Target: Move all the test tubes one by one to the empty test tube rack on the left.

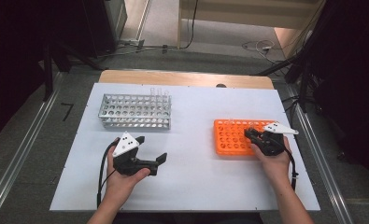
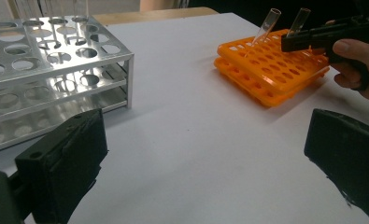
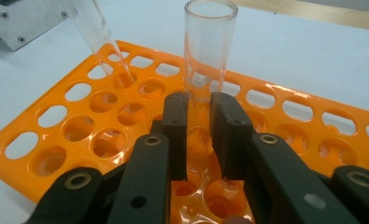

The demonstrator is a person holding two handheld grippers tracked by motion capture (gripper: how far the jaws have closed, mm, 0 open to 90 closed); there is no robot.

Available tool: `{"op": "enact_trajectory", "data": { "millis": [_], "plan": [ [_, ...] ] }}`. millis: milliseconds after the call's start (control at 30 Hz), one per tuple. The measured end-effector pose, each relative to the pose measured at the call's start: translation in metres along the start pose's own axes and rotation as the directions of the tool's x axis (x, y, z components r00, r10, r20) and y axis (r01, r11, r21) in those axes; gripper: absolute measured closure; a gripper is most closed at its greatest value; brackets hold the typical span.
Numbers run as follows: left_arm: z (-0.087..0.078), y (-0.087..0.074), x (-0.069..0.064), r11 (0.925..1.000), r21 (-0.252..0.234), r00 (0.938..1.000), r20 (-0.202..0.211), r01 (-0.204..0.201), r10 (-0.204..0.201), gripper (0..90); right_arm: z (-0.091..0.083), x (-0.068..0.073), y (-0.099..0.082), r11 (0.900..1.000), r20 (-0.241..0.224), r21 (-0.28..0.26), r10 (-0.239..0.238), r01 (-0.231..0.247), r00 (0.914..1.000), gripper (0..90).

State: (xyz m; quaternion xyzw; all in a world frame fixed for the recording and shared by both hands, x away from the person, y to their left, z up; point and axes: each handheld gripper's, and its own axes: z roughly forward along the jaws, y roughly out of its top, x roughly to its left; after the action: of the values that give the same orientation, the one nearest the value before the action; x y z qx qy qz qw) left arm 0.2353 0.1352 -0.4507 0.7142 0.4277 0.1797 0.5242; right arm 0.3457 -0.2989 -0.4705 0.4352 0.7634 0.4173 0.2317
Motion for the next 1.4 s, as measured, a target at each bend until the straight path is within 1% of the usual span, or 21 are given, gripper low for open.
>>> {"op": "enact_trajectory", "data": {
  "millis": [400,533,667,733,833,1000,1100,1200,1267,1400],
  "plan": [
    [0.0,0.0,-0.001,1.0,-0.001,1.0,-0.002,0.003,-0.003,0.0,-0.013,-0.002,0.008,0.9984,-0.012,-0.053,0.017,-0.018,0.9998,74.3],
    [-0.001,0.001,-0.001,1.0,-0.005,1.0,-0.002,0.002,-0.002,0.0,-0.019,-0.003,0.012,0.9973,-0.025,-0.07,0.021,-0.022,0.9995,74.3],
    [0.0,0.0,-0.001,1.0,-0.002,1.0,0.0,0.0,0.0,0.0,-0.026,-0.002,0.016,0.995,-0.05,-0.086,0.047,-0.051,0.9977,74.3],
    [-0.001,0.0,-0.002,1.0,-0.004,1.0,0.001,-0.001,0.001,0.0,-0.03,0.0,0.019,0.9942,-0.054,-0.095,0.045,-0.05,0.9976,74.3],
    [-0.001,0.0,-0.002,1.0,-0.007,1.0,0.0,-0.002,0.002,0.0,-0.035,0.004,0.021,0.9936,-0.058,-0.104,0.038,-0.043,0.9976,74.3],
    [-0.001,0.001,-0.002,1.0,-0.005,1.0,0.002,-0.004,0.004,0.0,-0.039,0.013,0.024,0.9946,-0.089,-0.102,0.01,-0.019,0.996,74.2],
    [-0.002,0.001,-0.003,1.0,-0.006,1.0,0.003,-0.004,0.004,0.0,-0.042,0.02,0.026,0.9947,-0.119,-0.101,0.006,-0.018,0.9929,74.2],
    [-0.002,0.002,-0.003,0.9999,-0.008,1.0,0.003,-0.007,0.007,0.0,-0.044,0.028,0.029,0.9945,-0.146,-0.105,-0.014,-0.002,0.9892,74.2],
    [-0.002,0.002,-0.004,0.9999,-0.01,0.9999,0.006,-0.011,0.011,0.0,-0.045,0.034,0.03,0.9944,-0.164,-0.106,-0.021,0.003,0.9862,74.2],
    [-0.003,0.003,-0.007,0.9998,-0.014,0.9998,0.009,-0.015,0.015,0.0,-0.047,0.046,0.033,0.9936,-0.201,-0.109,-0.05,0.028,0.9784,74.2]
  ]
}}
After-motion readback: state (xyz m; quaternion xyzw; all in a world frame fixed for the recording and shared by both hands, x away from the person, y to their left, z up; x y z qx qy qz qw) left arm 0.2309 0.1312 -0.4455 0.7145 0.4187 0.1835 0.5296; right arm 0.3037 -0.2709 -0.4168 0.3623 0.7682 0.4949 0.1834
